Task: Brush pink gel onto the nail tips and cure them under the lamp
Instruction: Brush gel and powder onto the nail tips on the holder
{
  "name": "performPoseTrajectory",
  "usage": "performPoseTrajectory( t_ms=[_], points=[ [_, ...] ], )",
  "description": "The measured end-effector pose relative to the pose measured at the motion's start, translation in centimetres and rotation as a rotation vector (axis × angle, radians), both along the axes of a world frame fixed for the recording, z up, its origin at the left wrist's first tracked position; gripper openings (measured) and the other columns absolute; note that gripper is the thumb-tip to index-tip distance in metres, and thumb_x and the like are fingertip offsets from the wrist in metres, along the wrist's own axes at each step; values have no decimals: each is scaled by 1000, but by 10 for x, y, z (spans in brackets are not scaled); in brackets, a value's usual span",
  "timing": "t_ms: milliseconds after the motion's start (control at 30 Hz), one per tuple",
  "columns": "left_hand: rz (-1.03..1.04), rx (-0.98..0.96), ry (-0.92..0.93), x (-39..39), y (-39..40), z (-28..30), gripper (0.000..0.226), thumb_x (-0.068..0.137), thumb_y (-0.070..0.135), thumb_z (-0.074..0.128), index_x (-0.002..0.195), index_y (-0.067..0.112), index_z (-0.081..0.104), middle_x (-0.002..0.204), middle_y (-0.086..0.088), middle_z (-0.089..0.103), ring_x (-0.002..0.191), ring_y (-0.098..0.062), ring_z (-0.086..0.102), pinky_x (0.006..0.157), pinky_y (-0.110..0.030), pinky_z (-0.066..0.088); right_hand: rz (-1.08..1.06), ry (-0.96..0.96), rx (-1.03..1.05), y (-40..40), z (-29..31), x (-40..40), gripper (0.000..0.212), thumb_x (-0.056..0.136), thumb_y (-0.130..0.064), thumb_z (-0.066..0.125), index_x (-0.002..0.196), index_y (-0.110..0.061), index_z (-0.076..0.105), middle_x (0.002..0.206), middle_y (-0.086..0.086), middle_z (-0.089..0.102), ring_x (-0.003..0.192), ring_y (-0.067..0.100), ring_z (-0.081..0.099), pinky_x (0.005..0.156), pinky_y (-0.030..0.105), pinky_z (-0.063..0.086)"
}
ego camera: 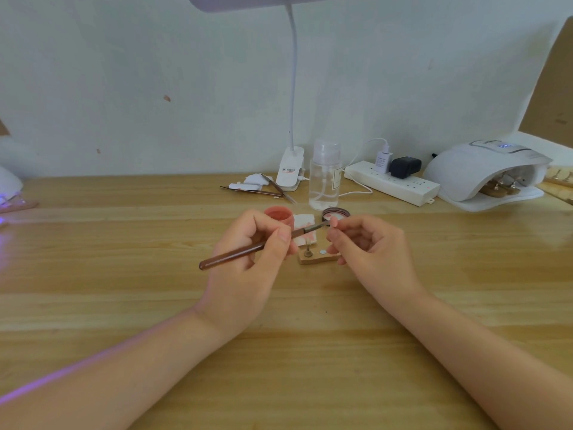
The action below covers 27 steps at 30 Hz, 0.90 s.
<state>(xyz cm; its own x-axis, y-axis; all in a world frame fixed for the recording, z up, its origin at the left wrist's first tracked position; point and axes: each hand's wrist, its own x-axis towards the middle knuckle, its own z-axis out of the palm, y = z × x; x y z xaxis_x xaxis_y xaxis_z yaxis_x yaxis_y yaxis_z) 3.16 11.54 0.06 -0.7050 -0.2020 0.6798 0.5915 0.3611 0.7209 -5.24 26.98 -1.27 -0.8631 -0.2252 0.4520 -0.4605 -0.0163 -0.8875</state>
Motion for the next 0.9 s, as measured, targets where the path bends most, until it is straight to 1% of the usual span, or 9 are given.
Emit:
performPoseTrajectory(
  t_ms=[100, 167, 267, 333, 467, 600, 667, 767, 900],
  points=[
    [3, 20, -27, -2, 0, -2, 10, 87, 34, 57, 79, 37, 62, 81, 11, 70, 98, -10, 65, 80, -22, 50, -15, 35, 8, 0, 0, 1, 15, 83, -12, 71, 78, -26, 67, 72, 2, 69, 67, 18, 68, 59, 23, 54],
    [-14, 6, -55, -2, 0, -3, 9, 87, 36, 56, 80, 38, 62, 83, 8, 70, 102, -17, 65, 82, -28, 51, -28, 61, 18, 0, 0, 2, 15, 83, -12, 71, 79, -27, 67, 72, 1, 69, 68, 17, 68, 61, 23, 54],
    [-25, -37, -34, 0, 0, -2, 11, 85, 33, 53, 77, 29, 58, 75, 9, 69, 80, -2, 64, 73, -14, 47, -47, 66, 35, 1, -1, 0, 13, 83, -12, 70, 82, -24, 67, 72, 0, 70, 68, 15, 68, 61, 23, 54],
    [-25, -42, -18, 2, -1, 0, 13, 85, 31, 53, 76, 22, 56, 71, 9, 68, 70, -2, 62, 69, -13, 47, -76, 81, 41, 1, -2, -1, 14, 83, -12, 70, 81, -26, 67, 70, -4, 69, 67, 13, 67, 62, 21, 53],
    [52, -53, -8, 1, -3, 3, 9, 87, 26, 58, 78, 28, 57, 78, 9, 69, 88, -2, 65, 76, -17, 48, -141, 191, 135, 1, -2, -2, 26, 84, -9, 69, 83, -34, 66, 76, -15, 69, 68, 1, 63, 64, 15, 50],
    [93, -138, -33, 1, 0, 3, 10, 86, 17, 59, 88, 27, 61, 93, 6, 71, 104, 1, 62, 79, -8, 45, -169, 252, 190, 1, -2, -2, 34, 84, -8, 69, 83, -41, 63, 80, -28, 66, 70, -5, 62, 62, 6, 43],
    [101, -183, -12, 2, 2, 4, 15, 85, 16, 60, 90, 30, 61, 97, 6, 71, 107, 1, 61, 82, -7, 43, -182, 269, 198, 2, -3, -3, 32, 84, -7, 69, 83, -39, 64, 76, -27, 66, 70, -5, 62, 62, 6, 43],
    [101, -244, 35, 4, 4, 4, 26, 85, 13, 61, 92, 38, 58, 94, 8, 72, 107, -4, 62, 87, -13, 44, -202, 285, 202, 2, -5, -5, 22, 84, -5, 68, 88, -26, 70, 80, -16, 69, 71, 1, 63, 66, 15, 50],
    [136, -286, 20, 3, 4, 3, 20, 83, 13, 62, 89, 32, 60, 91, 11, 70, 99, 6, 61, 82, -8, 42, -212, 285, 212, 2, -5, -6, 16, 84, -6, 68, 91, -20, 72, 82, -11, 70, 71, 3, 63, 68, 20, 52]
  ],
)
